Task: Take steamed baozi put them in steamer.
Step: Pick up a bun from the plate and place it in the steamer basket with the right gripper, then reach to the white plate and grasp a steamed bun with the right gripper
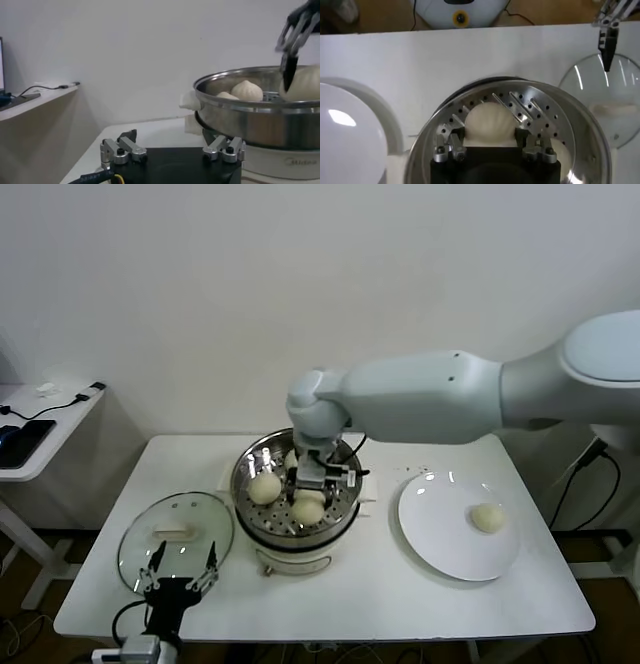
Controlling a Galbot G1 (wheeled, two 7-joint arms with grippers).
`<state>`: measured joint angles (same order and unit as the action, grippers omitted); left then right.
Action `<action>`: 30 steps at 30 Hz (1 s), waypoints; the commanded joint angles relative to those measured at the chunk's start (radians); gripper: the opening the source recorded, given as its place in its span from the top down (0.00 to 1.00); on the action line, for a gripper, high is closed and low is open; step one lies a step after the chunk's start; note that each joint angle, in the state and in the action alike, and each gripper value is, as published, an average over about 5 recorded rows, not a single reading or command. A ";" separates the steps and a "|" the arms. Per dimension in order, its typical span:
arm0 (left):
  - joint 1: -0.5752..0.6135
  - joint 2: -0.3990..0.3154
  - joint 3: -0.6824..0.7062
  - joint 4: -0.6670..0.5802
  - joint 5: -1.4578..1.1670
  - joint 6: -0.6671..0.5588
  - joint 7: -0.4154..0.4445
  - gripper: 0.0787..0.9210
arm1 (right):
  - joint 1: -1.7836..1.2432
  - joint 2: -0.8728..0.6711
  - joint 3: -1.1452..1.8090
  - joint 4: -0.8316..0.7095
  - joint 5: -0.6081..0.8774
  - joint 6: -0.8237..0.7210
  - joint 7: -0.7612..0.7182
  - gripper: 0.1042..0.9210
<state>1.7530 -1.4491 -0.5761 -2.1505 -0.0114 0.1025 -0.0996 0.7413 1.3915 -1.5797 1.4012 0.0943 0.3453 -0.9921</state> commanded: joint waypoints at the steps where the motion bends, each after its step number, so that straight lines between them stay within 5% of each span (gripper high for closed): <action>1: -0.001 -0.002 0.002 0.003 0.001 0.000 -0.001 0.12 | -0.133 0.062 0.012 -0.097 -0.097 0.039 0.048 0.32; 9: -0.004 -0.004 0.003 0.003 -0.001 -0.001 -0.002 0.12 | -0.135 0.072 0.016 -0.127 -0.095 0.046 0.067 0.31; 18: -0.003 -0.006 0.006 -0.001 0.000 -0.001 -0.001 0.12 | -0.050 0.037 0.032 -0.096 0.018 0.063 0.027 0.13; 30: -0.007 -0.004 0.011 0.000 0.002 -0.003 0.003 0.12 | 0.231 -0.249 -0.014 -0.097 0.335 0.056 -0.089 0.12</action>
<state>1.7470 -1.4537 -0.5655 -2.1532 -0.0098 0.0988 -0.0975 0.7918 1.3431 -1.5640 1.3067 0.1965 0.4228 -1.0144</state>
